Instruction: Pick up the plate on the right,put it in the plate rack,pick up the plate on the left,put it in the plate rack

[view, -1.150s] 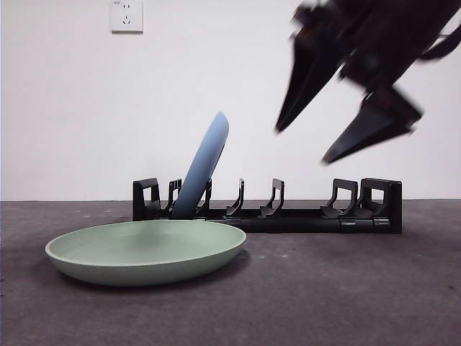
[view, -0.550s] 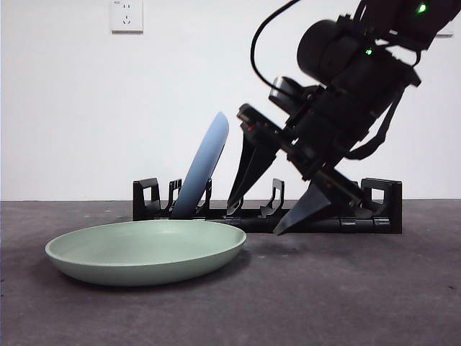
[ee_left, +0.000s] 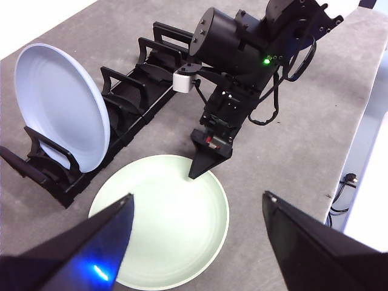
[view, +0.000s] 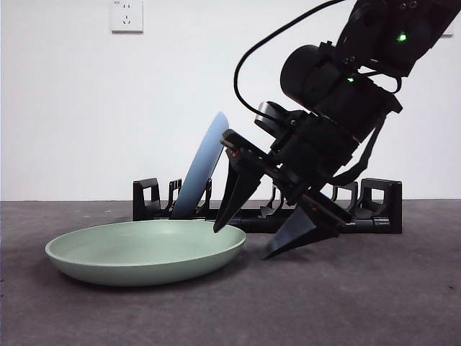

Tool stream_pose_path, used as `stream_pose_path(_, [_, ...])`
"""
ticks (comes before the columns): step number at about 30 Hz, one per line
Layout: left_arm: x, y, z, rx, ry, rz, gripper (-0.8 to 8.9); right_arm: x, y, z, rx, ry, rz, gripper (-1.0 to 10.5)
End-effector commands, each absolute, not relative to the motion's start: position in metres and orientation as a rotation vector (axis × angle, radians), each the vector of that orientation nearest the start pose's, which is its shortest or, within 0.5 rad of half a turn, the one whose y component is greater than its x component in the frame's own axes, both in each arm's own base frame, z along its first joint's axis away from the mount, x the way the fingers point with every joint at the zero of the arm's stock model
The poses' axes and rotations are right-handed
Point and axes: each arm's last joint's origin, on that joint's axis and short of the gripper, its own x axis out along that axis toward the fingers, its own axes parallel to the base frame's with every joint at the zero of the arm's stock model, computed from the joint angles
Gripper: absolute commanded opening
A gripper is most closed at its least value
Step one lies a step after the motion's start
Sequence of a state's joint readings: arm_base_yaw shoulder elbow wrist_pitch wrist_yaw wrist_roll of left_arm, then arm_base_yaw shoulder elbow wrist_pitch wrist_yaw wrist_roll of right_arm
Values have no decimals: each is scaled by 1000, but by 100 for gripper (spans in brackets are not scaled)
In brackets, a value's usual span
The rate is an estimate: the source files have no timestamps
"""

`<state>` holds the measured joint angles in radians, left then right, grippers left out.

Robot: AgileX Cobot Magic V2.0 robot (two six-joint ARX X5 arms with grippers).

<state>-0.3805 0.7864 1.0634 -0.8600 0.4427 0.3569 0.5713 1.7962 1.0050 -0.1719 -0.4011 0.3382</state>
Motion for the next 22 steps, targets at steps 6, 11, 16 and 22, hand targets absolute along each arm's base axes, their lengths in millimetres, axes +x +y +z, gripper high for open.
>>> stream_pose_path(6, [117, -60, 363, 321, 441, -899, 360, 286, 202, 146, 204, 1141, 719, 46])
stream_pose_path(11, [117, -60, 363, 320, 448, -903, 359, 286, 203, 146, 203, 1140, 718, -12])
stream_pose_path(16, [114, -64, 362, 351, 436, -957, 359, 288, 201, 147, 214, 1131, 657, -12])
stream_pose_path(22, [109, -74, 362, 440, 390, -1063, 360, 284, 196, 173, 242, 1109, 693, -13])
